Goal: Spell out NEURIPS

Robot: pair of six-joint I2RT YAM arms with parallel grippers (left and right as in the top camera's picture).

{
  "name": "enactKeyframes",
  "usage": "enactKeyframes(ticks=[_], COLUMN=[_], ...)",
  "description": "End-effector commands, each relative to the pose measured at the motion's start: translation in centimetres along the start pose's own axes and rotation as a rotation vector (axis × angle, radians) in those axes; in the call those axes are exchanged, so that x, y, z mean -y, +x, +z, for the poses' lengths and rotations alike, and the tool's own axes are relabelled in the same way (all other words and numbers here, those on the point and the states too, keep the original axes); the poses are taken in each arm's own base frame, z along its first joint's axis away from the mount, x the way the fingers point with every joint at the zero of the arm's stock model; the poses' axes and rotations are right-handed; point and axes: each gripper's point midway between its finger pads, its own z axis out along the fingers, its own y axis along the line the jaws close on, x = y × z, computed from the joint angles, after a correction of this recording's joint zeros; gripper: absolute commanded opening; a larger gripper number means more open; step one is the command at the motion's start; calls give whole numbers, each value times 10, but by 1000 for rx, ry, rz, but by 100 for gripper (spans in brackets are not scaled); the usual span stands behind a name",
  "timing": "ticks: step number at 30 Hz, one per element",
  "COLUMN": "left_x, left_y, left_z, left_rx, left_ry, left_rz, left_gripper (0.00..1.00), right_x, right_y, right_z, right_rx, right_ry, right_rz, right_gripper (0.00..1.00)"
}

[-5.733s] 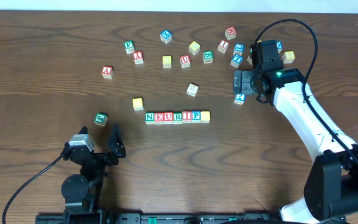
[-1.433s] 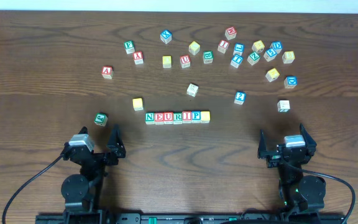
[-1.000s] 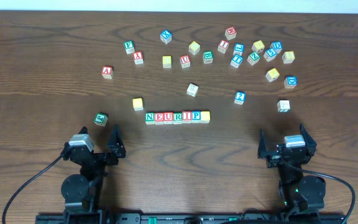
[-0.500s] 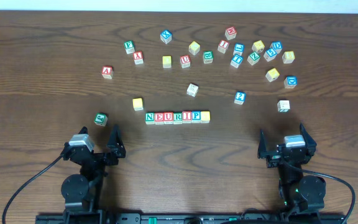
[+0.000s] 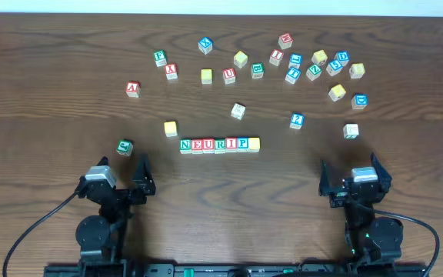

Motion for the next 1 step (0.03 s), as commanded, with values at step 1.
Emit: enactKeyframes(ticks=[1], left_x=[-1], left_y=[15], left_z=[0], left_rx=[-52], left_ry=[5], left_rz=[12], left_gripper=[94], right_x=[1], right_y=[0], right_z=[0], right_rx=[0], right_ry=[4], right_rz=[-6], right_gripper=[99])
